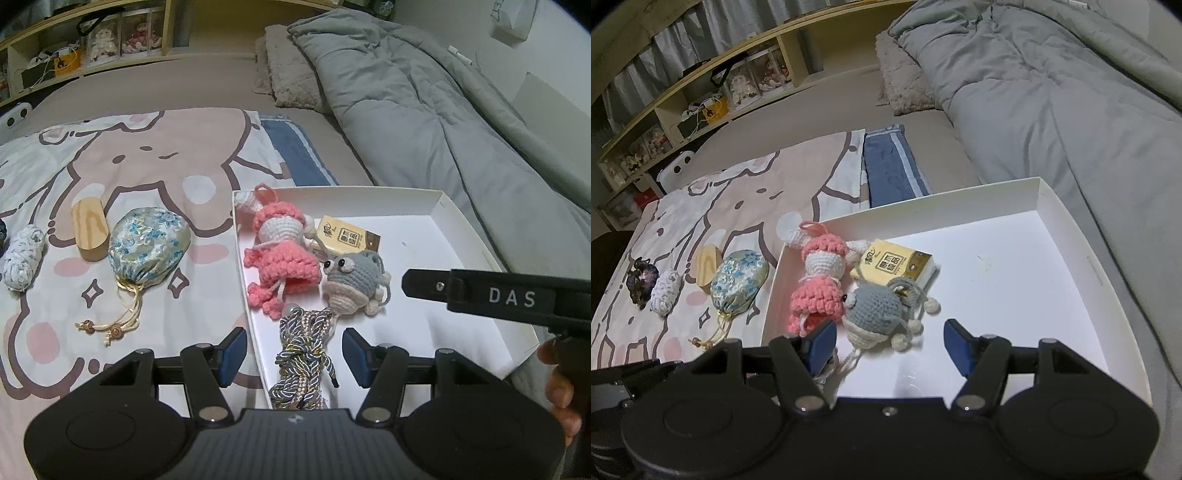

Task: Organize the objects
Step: 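Withdraw both tools from the box toward the remaining items on the blanket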

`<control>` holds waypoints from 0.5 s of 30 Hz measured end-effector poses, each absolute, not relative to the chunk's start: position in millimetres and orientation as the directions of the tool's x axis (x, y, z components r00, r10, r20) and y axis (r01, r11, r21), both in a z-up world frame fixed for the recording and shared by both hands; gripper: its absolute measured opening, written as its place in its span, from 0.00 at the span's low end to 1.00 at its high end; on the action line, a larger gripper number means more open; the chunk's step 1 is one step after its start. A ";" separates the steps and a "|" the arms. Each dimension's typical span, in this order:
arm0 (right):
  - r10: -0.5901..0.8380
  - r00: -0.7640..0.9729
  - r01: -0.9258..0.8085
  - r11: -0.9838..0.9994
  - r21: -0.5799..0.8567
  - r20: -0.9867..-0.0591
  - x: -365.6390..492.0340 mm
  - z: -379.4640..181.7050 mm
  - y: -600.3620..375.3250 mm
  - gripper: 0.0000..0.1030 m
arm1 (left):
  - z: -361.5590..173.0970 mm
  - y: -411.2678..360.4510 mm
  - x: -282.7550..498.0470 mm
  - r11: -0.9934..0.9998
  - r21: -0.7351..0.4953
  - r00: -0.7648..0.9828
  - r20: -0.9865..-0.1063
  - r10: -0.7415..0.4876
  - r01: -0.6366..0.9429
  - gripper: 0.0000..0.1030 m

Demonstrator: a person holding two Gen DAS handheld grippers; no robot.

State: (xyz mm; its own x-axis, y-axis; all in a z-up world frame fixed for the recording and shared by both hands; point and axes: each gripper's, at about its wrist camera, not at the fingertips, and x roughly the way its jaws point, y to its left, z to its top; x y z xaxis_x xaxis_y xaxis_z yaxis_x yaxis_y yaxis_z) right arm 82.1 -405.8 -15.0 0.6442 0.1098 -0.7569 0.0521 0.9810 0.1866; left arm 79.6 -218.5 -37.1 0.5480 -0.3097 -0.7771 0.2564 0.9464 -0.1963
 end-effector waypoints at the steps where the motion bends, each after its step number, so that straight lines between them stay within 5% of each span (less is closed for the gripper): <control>1: 0.105 0.646 0.055 0.981 0.184 -0.756 80.6 -13.4 -405.3 0.63 | -36.2 -217.1 78.9 0.946 -0.198 0.548 -0.776 -0.310 0.256 0.56; 15: 0.060 0.713 0.049 0.990 0.135 -0.699 54.1 23.4 -389.3 0.67 | -2.4 -186.8 62.3 0.947 -0.182 0.591 -0.746 -0.308 0.264 0.56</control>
